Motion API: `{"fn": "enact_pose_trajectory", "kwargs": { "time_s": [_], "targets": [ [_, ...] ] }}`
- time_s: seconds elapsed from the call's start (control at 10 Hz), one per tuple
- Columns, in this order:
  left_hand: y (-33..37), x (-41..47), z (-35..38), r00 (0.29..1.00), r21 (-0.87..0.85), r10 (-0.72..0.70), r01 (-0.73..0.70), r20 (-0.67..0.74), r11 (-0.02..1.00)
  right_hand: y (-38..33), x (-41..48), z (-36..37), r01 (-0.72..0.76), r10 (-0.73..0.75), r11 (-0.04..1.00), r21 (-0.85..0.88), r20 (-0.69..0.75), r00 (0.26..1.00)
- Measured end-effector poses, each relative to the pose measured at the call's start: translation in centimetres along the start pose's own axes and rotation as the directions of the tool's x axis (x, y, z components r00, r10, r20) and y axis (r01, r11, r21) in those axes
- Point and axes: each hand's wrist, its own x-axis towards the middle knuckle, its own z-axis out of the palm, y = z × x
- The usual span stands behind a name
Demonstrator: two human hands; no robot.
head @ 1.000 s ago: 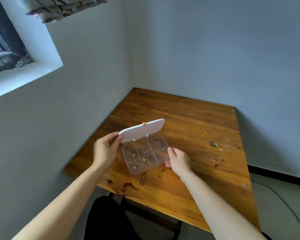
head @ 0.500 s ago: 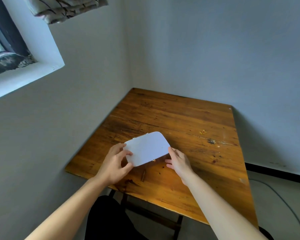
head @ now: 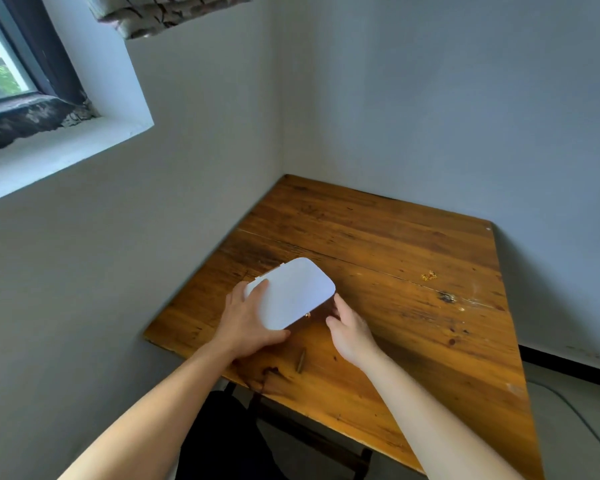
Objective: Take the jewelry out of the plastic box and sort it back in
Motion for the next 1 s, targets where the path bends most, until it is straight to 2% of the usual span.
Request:
{"fn": "enact_pose_trajectory", "kwargs": {
  "time_s": [0.1,0.2,0.3,0.4,0.5,0.6,0.8,0.9,1.0],
  "targets": [
    [-1.8,0.3,-0.8,0.989,-0.036,-0.110,0.107,-0.102,0.994,-1.2,1.0,2.2,0.102,-0.057,0.906,-0.411,0.119,0.991],
    [-3.4,1.1,-2.1,0.951,-0.054,-0.238,0.232,-0.198,0.971,-1.6,1.5,4.6,0.153,-0.006,0.720,-0.677,0.214,0.977],
    [-4.9,1.8,-3.3,0.916,-0.059,-0.306,0.301,-0.258,0.952,-1.0,1.6,6.1,0.166,-0.019,0.627,-0.761,0.198,0.980],
    [-6.1,2.7,-4.1,0.912,-0.022,-0.292,0.298,-0.289,0.954,-0.7,1.7,6.1,0.172,-0.027,0.593,-0.786,0.194,0.981],
    [-6.4,3.4,-4.3,0.924,0.086,-0.270,0.303,-0.271,0.949,-0.6,1.8,6.1,0.178,-0.020,0.586,-0.791,0.206,0.978],
    [-6.4,3.4,-3.9,0.924,0.173,-0.251,0.308,-0.288,0.936,-0.6,1.8,5.9,0.182,-0.020,0.616,-0.767,0.216,0.976],
    [-5.4,2.8,-4.0,0.933,0.238,-0.275,0.329,-0.232,0.914,-1.4,1.7,4.2,0.188,-0.029,0.788,-0.587,0.270,0.962],
    [-3.2,1.4,-3.2,0.943,0.296,-0.153,0.242,-0.296,0.924,-2.8,0.5,1.1,0.163,-0.053,0.881,-0.444,0.250,0.967],
    [-0.9,-0.6,-0.4,0.939,0.326,0.066,0.051,-0.337,0.944,-6.6,-1.3,-2.9,0.261,-0.253,0.931,-0.254,0.062,0.965]
  ]
}}
